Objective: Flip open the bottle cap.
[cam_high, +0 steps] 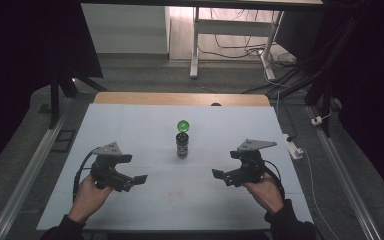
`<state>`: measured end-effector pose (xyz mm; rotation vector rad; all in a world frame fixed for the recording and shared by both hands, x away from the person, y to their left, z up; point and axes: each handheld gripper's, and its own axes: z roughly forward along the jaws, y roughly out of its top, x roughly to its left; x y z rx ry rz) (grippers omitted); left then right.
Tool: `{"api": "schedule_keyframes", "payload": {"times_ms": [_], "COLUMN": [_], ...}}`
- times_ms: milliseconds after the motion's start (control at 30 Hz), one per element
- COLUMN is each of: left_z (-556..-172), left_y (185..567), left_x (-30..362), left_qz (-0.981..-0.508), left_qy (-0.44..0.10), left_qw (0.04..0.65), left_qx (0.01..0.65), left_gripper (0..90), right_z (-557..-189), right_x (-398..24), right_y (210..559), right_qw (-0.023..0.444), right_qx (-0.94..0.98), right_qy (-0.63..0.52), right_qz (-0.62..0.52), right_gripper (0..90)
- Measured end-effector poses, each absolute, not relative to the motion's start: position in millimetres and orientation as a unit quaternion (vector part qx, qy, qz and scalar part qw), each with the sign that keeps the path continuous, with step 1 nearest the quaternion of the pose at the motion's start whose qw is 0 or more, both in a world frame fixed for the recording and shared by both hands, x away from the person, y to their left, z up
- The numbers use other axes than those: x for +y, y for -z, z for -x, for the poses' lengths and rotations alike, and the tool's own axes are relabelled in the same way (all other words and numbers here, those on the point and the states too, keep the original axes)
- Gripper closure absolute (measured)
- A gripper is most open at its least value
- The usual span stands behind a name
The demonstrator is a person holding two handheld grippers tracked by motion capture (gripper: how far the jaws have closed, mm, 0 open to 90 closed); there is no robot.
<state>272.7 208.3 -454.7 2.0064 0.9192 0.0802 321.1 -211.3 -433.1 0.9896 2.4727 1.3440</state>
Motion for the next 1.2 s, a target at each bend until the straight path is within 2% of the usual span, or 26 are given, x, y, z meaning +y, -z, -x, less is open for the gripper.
{"api": "schedule_keyframes", "payload": {"times_ms": [600, 1000, 1200], "left_z": [-207.7, -183.4, -178.9], "left_y": [461.4, 473.6, 479.9], "left_x": [274.8, 298.0, 301.8], "left_qz": [-0.765, -0.752, -0.756], "left_qy": [-0.086, -0.099, -0.105], "left_qw": [0.456, 0.434, 0.402], "left_qx": [0.446, 0.485, 0.506], "left_gripper": [0.0, 0.0, 0.0], "right_z": [-281.8, -262.7, -258.6], "right_x": [-275.2, -304.7, -308.8], "right_y": [443.5, 455.5, 457.7], "right_qw": [0.131, 0.134, 0.133], "right_qx": [0.806, 0.801, 0.804], "right_qy": [-0.426, -0.396, -0.379], "right_qz": [-0.389, -0.428, -0.438], "right_gripper": [0.0, 0.0, 0.0]}}
